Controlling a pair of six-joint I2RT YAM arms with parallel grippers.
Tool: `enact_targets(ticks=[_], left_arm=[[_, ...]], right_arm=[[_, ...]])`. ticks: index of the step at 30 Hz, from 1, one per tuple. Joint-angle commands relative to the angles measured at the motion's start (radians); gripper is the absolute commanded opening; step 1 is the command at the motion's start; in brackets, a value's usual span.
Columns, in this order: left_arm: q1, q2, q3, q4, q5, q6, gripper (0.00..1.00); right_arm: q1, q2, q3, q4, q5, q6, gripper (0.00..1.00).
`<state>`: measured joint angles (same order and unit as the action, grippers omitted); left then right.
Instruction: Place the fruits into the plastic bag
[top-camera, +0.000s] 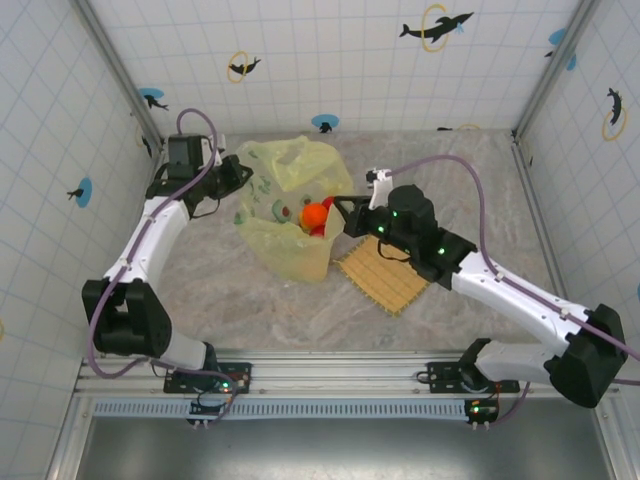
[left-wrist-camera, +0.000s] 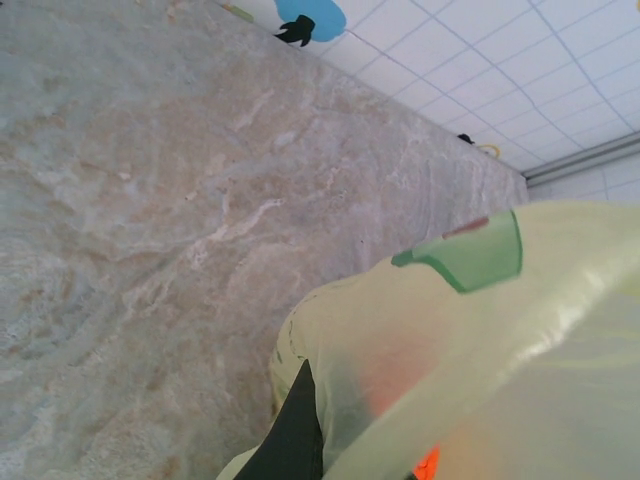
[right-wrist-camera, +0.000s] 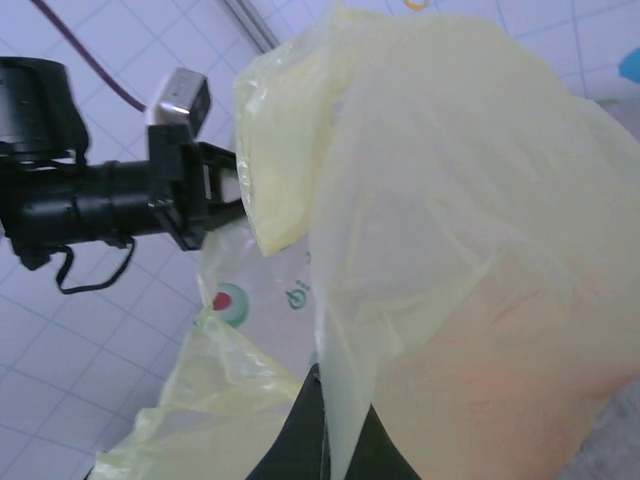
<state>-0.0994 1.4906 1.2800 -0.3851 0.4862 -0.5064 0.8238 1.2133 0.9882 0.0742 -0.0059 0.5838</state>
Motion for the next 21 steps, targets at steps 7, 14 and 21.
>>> enact_targets(ticks=[7, 14, 21], left_arm=[[-0.004, 0.064, 0.079, -0.019, -0.023, 0.027, 0.0], [-0.005, 0.084, 0.094, -0.054, -0.014, 0.032, 0.0], [-0.005, 0.055, 0.129, -0.066, 0.011, 0.02, 0.0]], right_arm=[[-0.011, 0.062, 0.097, -0.023, -0.037, -0.031, 0.0], [-0.01, 0.074, 0.104, -0.023, -0.066, 0.002, 0.0], [-0.008, 0.048, 0.133, -0.04, -0.049, -0.004, 0.0]])
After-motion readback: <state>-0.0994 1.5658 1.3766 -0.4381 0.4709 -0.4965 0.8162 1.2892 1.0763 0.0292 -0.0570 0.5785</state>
